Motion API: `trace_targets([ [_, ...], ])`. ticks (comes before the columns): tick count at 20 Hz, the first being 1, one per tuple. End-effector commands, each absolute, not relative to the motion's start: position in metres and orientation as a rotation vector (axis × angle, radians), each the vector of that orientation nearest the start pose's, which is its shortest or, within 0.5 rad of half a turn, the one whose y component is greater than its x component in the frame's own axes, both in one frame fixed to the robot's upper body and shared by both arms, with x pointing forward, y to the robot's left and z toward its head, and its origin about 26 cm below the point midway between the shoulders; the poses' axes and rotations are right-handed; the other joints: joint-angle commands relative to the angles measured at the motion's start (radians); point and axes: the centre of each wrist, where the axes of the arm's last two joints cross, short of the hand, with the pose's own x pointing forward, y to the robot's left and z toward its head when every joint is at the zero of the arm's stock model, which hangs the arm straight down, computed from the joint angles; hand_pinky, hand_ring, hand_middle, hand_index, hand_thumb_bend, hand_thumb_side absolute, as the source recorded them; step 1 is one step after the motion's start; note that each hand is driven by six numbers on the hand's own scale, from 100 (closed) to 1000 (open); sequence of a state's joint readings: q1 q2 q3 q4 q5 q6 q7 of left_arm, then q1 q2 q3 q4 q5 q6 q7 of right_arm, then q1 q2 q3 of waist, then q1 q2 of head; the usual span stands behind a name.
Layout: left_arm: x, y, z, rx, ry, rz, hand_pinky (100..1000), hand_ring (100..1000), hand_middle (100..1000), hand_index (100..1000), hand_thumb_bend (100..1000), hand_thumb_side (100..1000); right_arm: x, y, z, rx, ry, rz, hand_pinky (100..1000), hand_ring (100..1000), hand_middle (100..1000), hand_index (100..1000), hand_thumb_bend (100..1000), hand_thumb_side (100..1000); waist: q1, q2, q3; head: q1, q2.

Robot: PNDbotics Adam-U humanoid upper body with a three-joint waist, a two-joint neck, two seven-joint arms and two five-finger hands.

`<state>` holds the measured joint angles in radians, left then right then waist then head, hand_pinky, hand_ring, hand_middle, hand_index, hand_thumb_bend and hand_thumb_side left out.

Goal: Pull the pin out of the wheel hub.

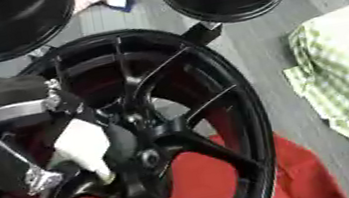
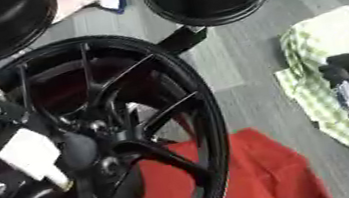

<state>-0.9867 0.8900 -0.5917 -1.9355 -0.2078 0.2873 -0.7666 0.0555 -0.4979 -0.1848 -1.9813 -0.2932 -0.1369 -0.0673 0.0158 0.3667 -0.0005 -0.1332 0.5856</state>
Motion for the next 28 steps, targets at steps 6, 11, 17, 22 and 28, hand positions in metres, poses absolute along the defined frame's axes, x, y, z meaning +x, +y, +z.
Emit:
trace_targets([
  [6, 0.285, 0.192, 0.365, 0.559, -1.645, -1.858, 638, 392, 235, 298, 100, 100, 0.245, -0.365, 0.152, -0.272, -2.123, 0.144, 846, 779, 546, 706, 100, 287, -0.003, -0.030, 0.001, -0.001, -0.013],
  [11, 0.280, 0.201, 0.385, 0.578, -1.819, -1.728, 638, 359, 206, 272, 100, 100, 0.245, -0.366, 0.152, -0.276, -2.123, 0.139, 846, 779, 546, 706, 100, 287, -0.005, -0.035, 0.004, -0.003, -0.012],
  [17, 0.272, 0.227, 0.414, 0.666, -2.016, -1.472, 639, 335, 195, 263, 100, 113, 0.244, -0.369, 0.152, -0.290, -2.130, 0.133, 846, 779, 546, 706, 100, 282, -0.008, -0.039, 0.015, -0.004, -0.004],
  [22, 0.280, 0.278, 0.427, 0.811, -2.070, -1.143, 639, 327, 192, 261, 100, 124, 0.242, -0.372, 0.153, -0.314, -2.142, 0.122, 846, 779, 546, 706, 100, 277, -0.009, -0.039, 0.029, -0.003, 0.013],
  [28, 0.292, 0.337, 0.425, 0.944, -2.021, -0.852, 635, 322, 190, 260, 100, 144, 0.241, -0.374, 0.153, -0.326, -2.148, 0.113, 845, 779, 546, 706, 100, 274, -0.014, -0.042, 0.043, 0.004, 0.021],
])
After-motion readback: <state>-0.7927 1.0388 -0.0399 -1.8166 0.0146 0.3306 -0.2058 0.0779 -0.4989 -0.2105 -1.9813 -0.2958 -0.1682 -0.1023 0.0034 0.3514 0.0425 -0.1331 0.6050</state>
